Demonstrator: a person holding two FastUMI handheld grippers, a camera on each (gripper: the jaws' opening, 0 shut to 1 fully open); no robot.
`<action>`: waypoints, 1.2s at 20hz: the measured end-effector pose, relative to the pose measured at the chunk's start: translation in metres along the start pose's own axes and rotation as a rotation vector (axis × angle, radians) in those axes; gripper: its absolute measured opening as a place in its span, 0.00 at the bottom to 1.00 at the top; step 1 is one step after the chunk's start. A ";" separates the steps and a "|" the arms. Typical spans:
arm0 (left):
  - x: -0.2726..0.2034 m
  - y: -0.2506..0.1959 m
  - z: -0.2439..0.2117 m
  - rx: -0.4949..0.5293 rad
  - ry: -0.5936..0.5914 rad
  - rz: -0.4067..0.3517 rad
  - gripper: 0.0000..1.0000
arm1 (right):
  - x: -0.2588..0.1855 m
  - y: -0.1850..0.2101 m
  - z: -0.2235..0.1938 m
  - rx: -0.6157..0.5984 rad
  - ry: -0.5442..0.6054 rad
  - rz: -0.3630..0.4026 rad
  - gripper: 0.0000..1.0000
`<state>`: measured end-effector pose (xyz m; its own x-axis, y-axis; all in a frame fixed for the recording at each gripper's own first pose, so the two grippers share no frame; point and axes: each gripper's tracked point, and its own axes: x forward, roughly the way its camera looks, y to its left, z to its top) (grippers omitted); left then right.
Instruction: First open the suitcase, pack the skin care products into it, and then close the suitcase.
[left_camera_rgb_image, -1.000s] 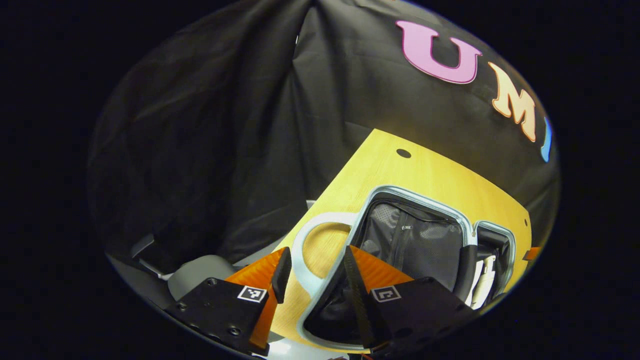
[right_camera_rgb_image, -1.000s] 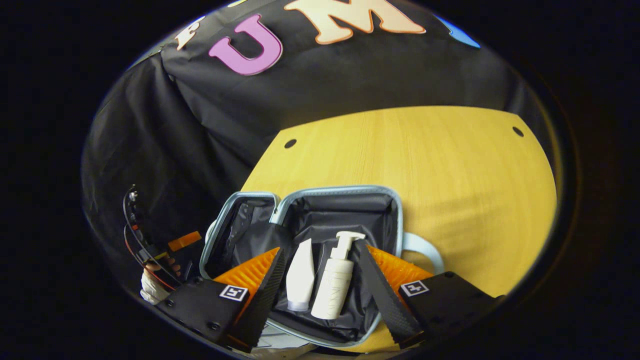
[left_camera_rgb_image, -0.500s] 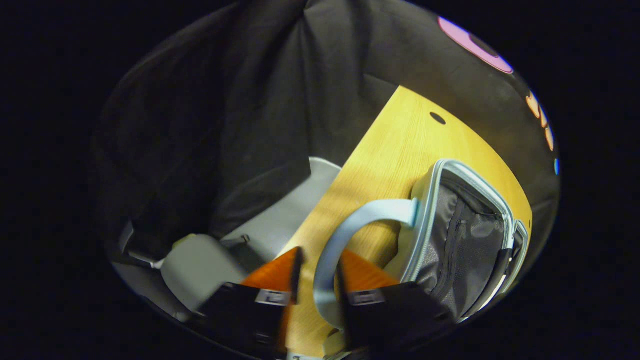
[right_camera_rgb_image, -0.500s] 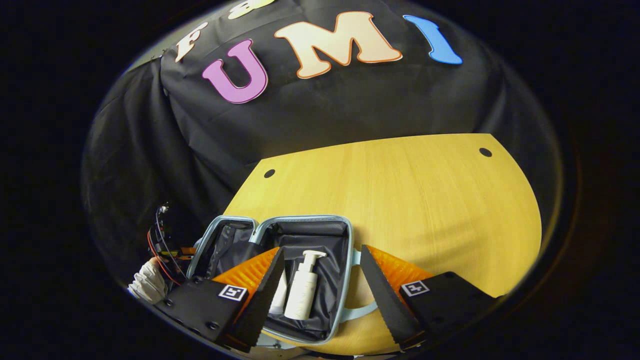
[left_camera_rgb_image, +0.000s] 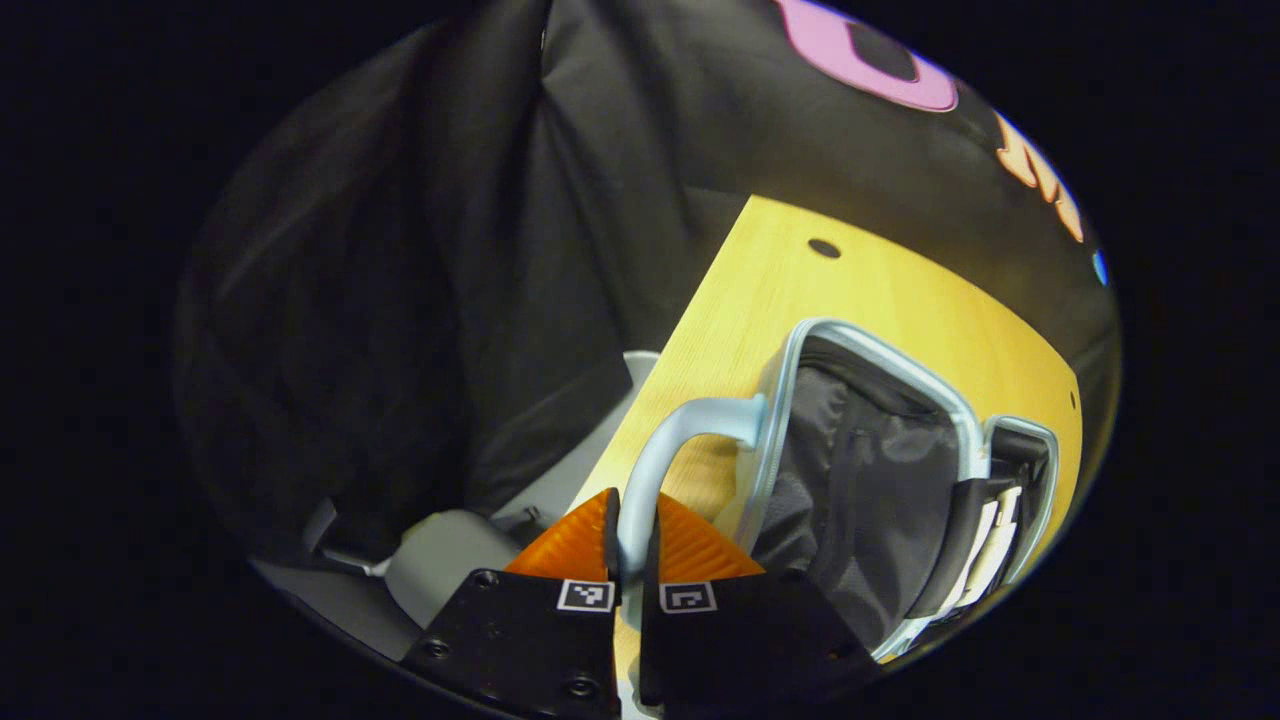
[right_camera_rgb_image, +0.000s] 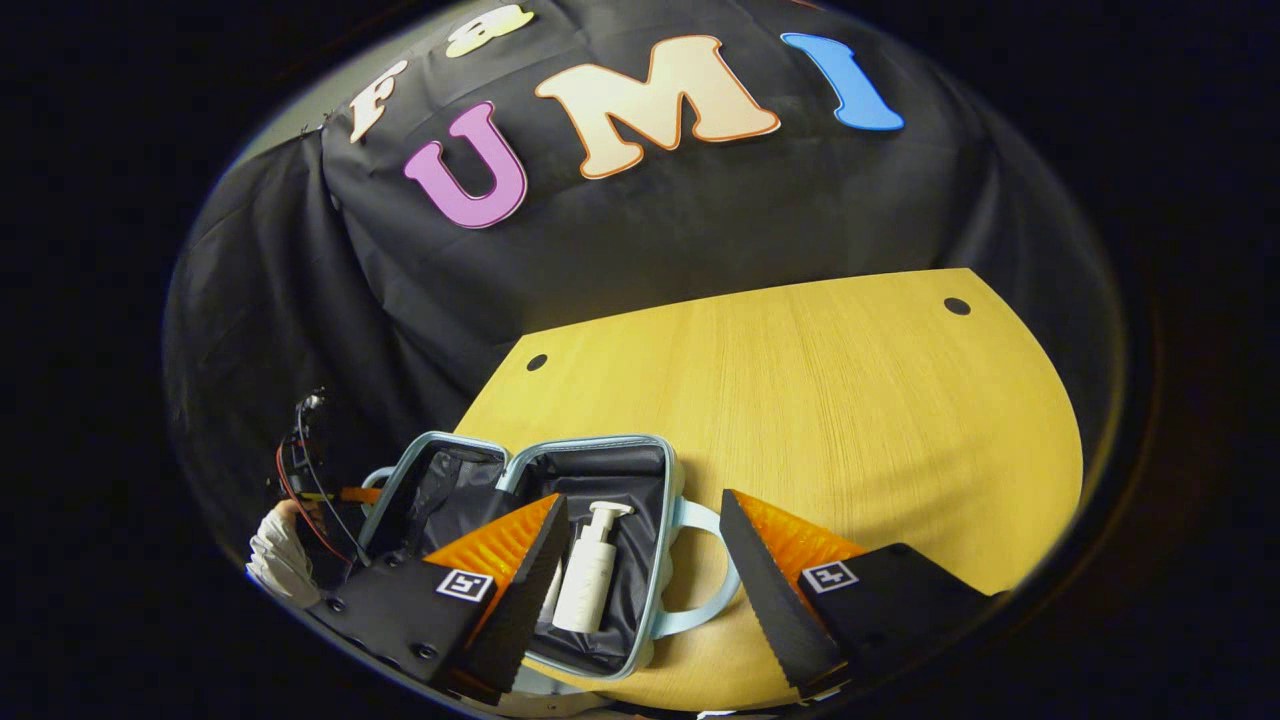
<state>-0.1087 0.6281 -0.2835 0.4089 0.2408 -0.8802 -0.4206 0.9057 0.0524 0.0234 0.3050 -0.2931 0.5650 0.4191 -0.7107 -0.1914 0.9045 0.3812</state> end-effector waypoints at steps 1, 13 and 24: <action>-0.020 -0.007 0.011 0.002 -0.042 -0.003 0.02 | 0.001 0.000 -0.001 -0.002 -0.008 0.013 0.96; -0.171 -0.155 0.062 0.116 -0.298 -0.188 0.02 | -0.045 -0.054 0.023 0.039 -0.078 0.066 0.96; -0.221 -0.341 0.043 0.139 -0.294 -0.608 0.02 | -0.081 -0.100 0.027 0.096 -0.123 0.039 0.96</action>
<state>-0.0209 0.2810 -0.0870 0.7501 -0.2575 -0.6092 0.0525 0.9414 -0.3332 0.0182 0.1783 -0.2581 0.6540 0.4356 -0.6184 -0.1410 0.8734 0.4662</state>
